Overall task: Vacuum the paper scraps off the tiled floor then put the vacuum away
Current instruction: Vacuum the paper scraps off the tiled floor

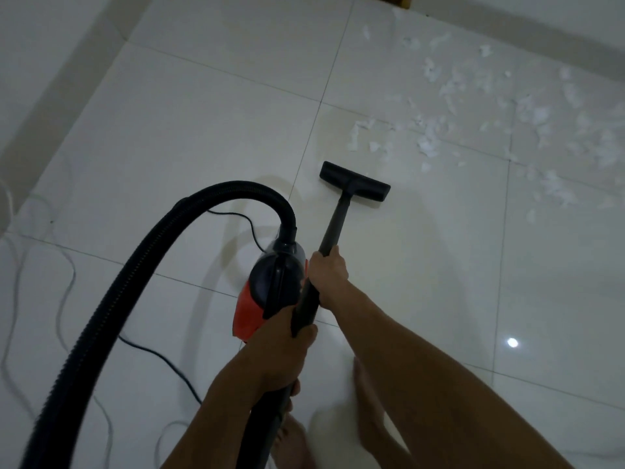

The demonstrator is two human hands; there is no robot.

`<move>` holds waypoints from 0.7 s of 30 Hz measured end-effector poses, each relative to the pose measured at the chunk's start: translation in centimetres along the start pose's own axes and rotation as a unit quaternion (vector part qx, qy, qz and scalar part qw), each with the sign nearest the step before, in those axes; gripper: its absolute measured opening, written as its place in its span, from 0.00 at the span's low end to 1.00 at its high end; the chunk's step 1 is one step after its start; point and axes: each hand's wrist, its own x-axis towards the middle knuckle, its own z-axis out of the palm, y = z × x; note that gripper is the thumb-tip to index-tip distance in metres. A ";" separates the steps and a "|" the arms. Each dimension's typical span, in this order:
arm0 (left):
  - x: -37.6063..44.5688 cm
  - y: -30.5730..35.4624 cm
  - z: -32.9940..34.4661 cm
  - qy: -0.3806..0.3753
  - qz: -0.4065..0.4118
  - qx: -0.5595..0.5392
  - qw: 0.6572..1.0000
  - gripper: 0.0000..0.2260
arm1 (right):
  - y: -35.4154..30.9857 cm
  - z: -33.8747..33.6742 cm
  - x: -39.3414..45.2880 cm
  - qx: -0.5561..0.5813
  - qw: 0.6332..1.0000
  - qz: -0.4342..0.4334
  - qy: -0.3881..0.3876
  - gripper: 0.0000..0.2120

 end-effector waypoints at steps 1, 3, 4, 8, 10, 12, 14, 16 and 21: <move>0.4 -0.3 -0.1 0.001 -0.008 -0.012 1.000 0.08 | 0.3 0.4 -0.1 0.005 1.000 0.004 -0.009 0.27; 1.1 -0.7 -0.2 -0.001 -0.021 -0.037 0.999 0.07 | 0.9 1.0 -0.1 0.001 1.000 0.012 -0.018 0.26; 1.4 -0.8 -0.1 -0.001 -0.025 -0.044 0.999 0.07 | 1.1 1.2 0.1 -0.007 1.000 0.012 -0.013 0.26; 2.8 -1.2 0.3 -0.002 -0.029 -0.066 0.997 0.08 | 1.3 1.2 1.4 -0.040 0.999 0.000 0.010 0.24; 3.1 -0.8 0.4 -0.003 -0.037 -0.068 0.997 0.10 | 0.8 1.1 1.6 -0.056 0.998 -0.006 0.016 0.23; 3.0 0.1 0.6 -0.005 -0.045 -0.058 0.997 0.11 | -0.2 0.6 2.1 -0.080 0.996 -0.015 0.023 0.22; 3.1 1.5 0.8 0.006 -0.043 -0.046 0.998 0.11 | -1.4 0.1 3.0 -0.116 0.993 -0.033 0.019 0.20; 3.6 3.0 0.9 0.025 -0.026 -0.034 0.999 0.10 | -3.0 -0.3 3.9 -0.140 0.989 -0.052 0.025 0.19; 6.0 6.9 0.7 0.026 -0.006 -0.031 0.999 0.06 | -6.5 -1.1 6.1 -0.083 0.996 -0.023 -0.016 0.24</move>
